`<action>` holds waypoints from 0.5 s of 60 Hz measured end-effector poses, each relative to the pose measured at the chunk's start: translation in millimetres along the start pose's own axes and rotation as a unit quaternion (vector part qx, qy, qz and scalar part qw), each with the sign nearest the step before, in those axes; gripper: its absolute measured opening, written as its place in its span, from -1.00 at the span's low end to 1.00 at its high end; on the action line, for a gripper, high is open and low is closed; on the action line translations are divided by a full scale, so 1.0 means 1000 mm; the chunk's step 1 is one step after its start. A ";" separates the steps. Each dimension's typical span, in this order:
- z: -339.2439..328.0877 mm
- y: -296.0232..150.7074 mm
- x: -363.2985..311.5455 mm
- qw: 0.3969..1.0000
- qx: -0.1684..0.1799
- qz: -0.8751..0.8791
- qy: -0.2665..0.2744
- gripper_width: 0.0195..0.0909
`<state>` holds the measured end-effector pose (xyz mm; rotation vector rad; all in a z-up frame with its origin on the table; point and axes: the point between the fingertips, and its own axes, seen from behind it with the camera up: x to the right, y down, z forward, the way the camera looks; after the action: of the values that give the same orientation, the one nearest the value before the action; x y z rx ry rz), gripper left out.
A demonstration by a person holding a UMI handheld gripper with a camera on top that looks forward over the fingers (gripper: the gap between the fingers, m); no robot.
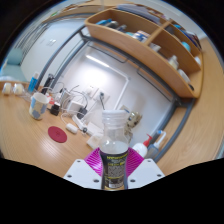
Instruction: Pour water
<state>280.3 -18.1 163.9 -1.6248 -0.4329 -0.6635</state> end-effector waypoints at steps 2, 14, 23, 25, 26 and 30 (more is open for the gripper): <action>0.010 -0.015 -0.010 0.999 0.006 -0.044 -0.001 -0.84; 0.068 -0.094 -0.082 0.949 0.051 -0.311 -0.012 -0.84; 0.098 -0.129 -0.135 0.882 0.075 -0.466 -0.018 -0.84; 0.103 -0.137 -0.143 0.864 0.081 -0.496 -0.012 -0.84; 0.108 -0.143 -0.146 0.855 0.089 -0.511 -0.011 -0.84; 0.114 -0.155 -0.157 0.816 0.101 -0.569 0.005 -0.84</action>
<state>84.0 133.7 173.7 -1.0197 -1.4627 -1.4383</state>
